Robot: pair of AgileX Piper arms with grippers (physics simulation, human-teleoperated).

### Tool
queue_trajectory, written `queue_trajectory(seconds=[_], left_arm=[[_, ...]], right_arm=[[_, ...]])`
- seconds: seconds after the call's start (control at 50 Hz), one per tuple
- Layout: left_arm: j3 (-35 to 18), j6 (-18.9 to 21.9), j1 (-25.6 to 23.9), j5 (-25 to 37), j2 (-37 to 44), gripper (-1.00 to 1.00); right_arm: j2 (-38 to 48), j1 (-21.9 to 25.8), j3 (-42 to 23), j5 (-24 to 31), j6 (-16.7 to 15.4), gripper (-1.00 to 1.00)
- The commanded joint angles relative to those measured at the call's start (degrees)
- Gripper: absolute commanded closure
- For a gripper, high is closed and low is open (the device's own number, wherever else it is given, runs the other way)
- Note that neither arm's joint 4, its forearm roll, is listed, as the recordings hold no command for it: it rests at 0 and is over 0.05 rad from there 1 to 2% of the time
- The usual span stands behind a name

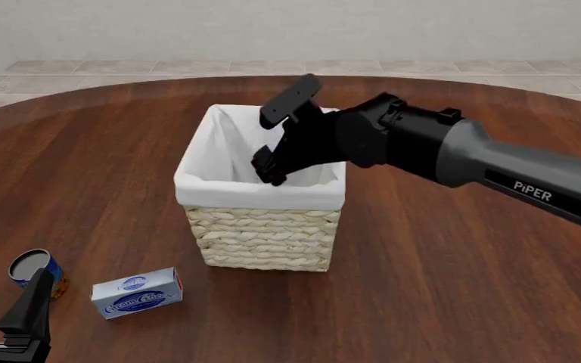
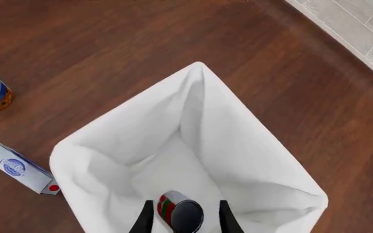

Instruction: Pick up the tomato sauce, and put it in the basket.

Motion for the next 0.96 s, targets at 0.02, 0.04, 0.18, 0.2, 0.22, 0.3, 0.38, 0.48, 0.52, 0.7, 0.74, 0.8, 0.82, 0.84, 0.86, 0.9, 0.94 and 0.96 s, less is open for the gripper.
queue_trajectory(seconds=[0.02,0.04,0.18,0.2,0.22,0.3,0.38,0.48,0.52,0.7,0.74,0.8,0.82,0.84,0.86,0.9,0.94,0.96], left_arm=[[0.00,0.00,0.00,0.00,0.00,-1.00],[0.00,0.00,0.00,0.00,0.00,-1.00],[0.00,0.00,0.00,0.00,0.00,-1.00],[0.00,0.00,0.00,0.00,0.00,-1.00],[0.00,0.00,0.00,0.00,0.00,-1.00],[0.00,0.00,0.00,0.00,0.00,-1.00],[0.00,0.00,0.00,0.00,0.00,-1.00],[0.00,0.00,0.00,0.00,0.00,-1.00],[0.00,0.00,0.00,0.00,0.00,-1.00],[0.00,0.00,0.00,0.00,0.00,-1.00],[0.00,0.00,0.00,0.00,0.00,-1.00],[0.00,0.00,0.00,0.00,0.00,-1.00],[0.00,0.00,0.00,0.00,0.00,-1.00],[0.00,0.00,0.00,0.00,0.00,-1.00],[0.00,0.00,0.00,0.00,0.00,-1.00],[0.00,0.00,0.00,0.00,0.00,-1.00],[0.00,0.00,0.00,0.00,0.00,-1.00],[0.00,0.00,0.00,0.00,0.00,-1.00]], right_arm=[[0.66,-0.47,-1.84,0.80,-0.58,-1.00],[0.76,-0.53,-2.05,0.88,-0.62,-1.00],[1.03,-0.64,-3.73,1.77,-1.17,-1.00],[1.03,-0.73,-4.11,1.95,-1.22,-1.00],[1.05,-0.77,-4.41,2.17,-1.40,-1.00],[1.03,-0.99,-5.27,2.70,-1.86,-1.00],[0.43,-0.89,-5.99,3.35,-2.26,-1.00],[-0.16,-0.88,-6.49,3.95,-2.73,-1.00],[-0.51,-0.74,-6.42,4.15,-2.86,-1.00],[-1.94,-0.69,-6.80,4.97,-3.61,-1.00],[-2.51,-0.63,-6.88,5.11,-3.82,-1.00],[-2.87,-0.53,-6.74,5.12,-3.77,-1.00],[-3.06,-0.54,-6.66,5.13,-3.93,-1.00],[-3.23,-0.58,-6.77,5.18,-3.93,-1.00],[-3.45,-0.57,-6.74,5.23,-4.05,-1.00],[-3.91,-0.51,-6.77,5.42,-4.13,-1.00],[-4.36,-0.55,-6.84,5.57,-4.26,-1.00],[-4.55,-0.49,-6.69,5.57,-4.36,-1.00]])
